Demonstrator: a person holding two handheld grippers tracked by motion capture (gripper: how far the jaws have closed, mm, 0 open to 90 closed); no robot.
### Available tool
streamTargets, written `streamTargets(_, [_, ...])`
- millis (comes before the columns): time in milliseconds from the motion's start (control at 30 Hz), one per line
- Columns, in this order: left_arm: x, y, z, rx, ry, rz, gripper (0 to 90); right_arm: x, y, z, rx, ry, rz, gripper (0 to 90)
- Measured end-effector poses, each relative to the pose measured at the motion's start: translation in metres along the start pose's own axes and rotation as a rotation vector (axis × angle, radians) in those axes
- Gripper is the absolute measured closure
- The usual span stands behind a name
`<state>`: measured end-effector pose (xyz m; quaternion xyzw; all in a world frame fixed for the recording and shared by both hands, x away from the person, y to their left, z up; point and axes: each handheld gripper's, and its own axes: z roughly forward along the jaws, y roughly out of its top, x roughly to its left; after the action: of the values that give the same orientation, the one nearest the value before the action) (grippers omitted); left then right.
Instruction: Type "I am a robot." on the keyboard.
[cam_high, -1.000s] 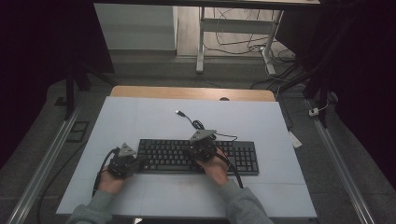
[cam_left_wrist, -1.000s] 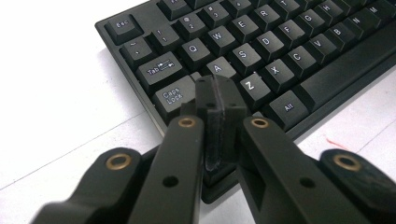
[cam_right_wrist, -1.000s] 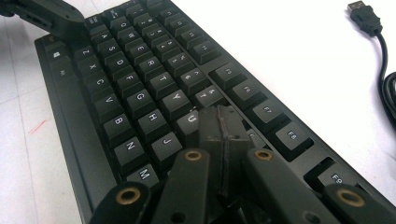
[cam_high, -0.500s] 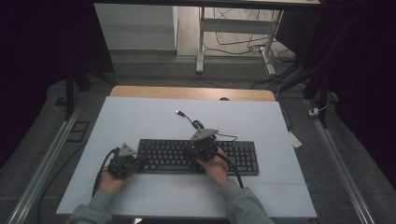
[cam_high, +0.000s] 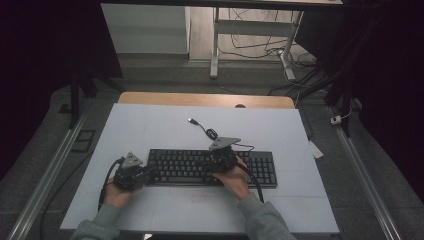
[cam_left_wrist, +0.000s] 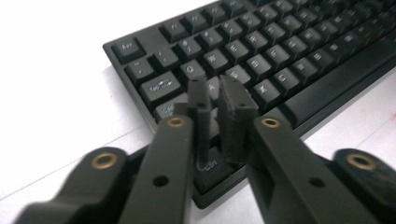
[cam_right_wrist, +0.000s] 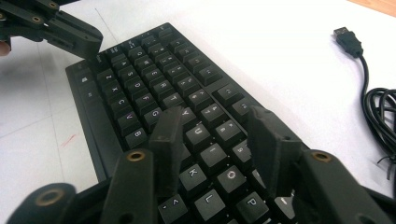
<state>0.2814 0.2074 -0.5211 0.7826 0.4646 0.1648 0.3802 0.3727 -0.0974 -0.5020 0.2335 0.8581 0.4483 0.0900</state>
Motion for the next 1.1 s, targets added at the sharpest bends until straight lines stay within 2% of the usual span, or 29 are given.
streamTargets(67, [0.0,0.0,-0.001,-0.013,0.002,-0.006,70.3,0.0,0.0,-0.001,0.004,0.0,-0.001,52.3])
streamTargets(100, [0.0,0.0,-0.002,-0.018,0.003,-0.01,70.3,0.0,0.0,-0.001,0.004,0.0,-0.001,52.3])
streamTargets(133, [0.0,0.001,-0.002,-0.023,0.004,-0.013,63.8,-0.001,-0.001,-0.002,0.004,-0.004,0.0,51.5])
streamTargets(167, [0.001,0.001,-0.002,-0.027,0.003,-0.018,63.8,-0.001,-0.001,-0.002,0.004,-0.004,0.0,51.5])
streamTargets(200, [0.0,0.001,-0.003,-0.029,0.003,-0.017,56.8,-0.002,-0.001,-0.003,0.004,-0.005,0.004,51.2])
streamTargets(267, [0.0,0.002,-0.003,-0.029,0.009,-0.017,48.6,-0.002,-0.001,-0.004,0.003,-0.005,0.007,51.1])
streamTargets(367, [-0.001,0.003,-0.004,-0.031,0.008,-0.017,43.3,-0.002,-0.001,-0.004,0.004,-0.004,0.005,51.0])
streamTargets(667, [-0.002,0.005,-0.009,-0.04,0.0,-0.028,37.9,-0.002,-0.003,-0.015,-0.002,-0.013,0.007,51.0])
streamTargets(1000, [-0.002,0.006,-0.011,-0.033,-0.017,-0.025,37.2,-0.006,-0.015,-0.037,-0.009,-0.029,0.025,51.0])
streamTargets(1100, [-0.002,0.008,-0.012,-0.032,-0.025,-0.021,37.2,-0.009,-0.023,-0.049,-0.011,-0.044,0.032,51.0])
